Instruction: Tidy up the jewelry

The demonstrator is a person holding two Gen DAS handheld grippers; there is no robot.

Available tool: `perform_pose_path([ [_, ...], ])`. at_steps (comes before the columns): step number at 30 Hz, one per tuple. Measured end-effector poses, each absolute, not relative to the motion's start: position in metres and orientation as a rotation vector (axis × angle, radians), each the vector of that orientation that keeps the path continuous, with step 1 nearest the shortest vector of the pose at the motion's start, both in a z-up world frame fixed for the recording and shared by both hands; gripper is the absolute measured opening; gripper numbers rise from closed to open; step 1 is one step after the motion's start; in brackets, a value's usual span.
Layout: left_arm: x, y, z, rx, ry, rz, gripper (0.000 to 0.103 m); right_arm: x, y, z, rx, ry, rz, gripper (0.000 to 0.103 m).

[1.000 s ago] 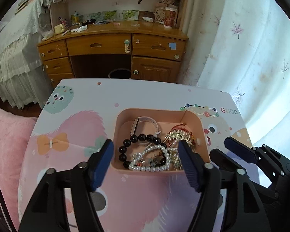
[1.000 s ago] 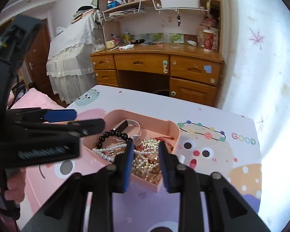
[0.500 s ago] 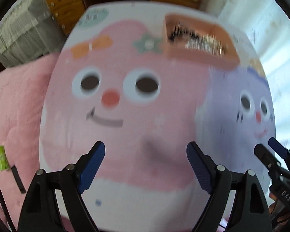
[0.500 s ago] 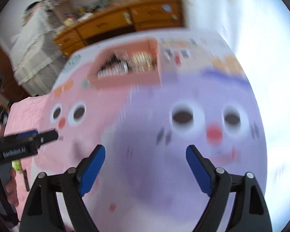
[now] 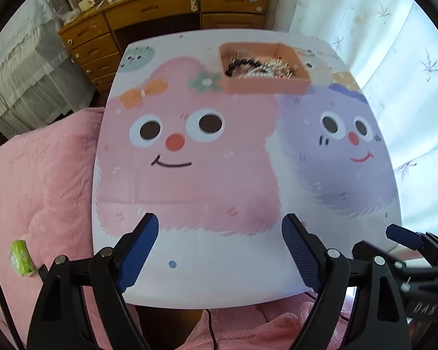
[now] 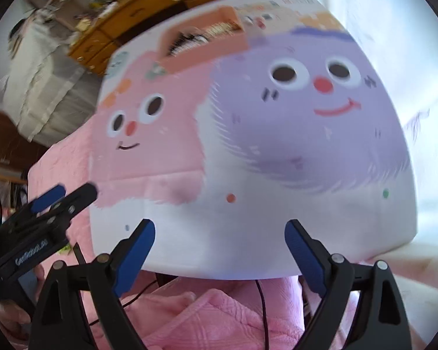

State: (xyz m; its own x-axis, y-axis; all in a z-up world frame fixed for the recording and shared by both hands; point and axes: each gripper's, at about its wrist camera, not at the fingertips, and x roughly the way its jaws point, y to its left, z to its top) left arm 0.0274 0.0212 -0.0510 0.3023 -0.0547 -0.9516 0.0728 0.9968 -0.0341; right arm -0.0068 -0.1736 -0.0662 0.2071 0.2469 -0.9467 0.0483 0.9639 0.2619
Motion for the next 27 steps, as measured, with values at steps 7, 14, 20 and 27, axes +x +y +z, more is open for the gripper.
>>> perform_pose_path([
  [7,0.027,-0.015,0.007,-0.002,1.108,-0.125,0.099,-0.011,-0.203,-0.002,0.279,1.220,0.121,0.093],
  [14,0.006,-0.022,0.021,-0.011,1.052,-0.036,0.102,-0.027,-0.213,0.013,0.253,1.106,0.081,0.101],
  [20,-0.011,-0.023,0.031,-0.022,0.984,0.011,0.102,-0.030,-0.223,0.019,0.230,1.070,0.094,0.103],
  [27,-0.019,-0.025,0.026,-0.044,1.007,0.024,0.102,-0.032,-0.216,0.019,0.161,1.071,0.123,0.103],
])
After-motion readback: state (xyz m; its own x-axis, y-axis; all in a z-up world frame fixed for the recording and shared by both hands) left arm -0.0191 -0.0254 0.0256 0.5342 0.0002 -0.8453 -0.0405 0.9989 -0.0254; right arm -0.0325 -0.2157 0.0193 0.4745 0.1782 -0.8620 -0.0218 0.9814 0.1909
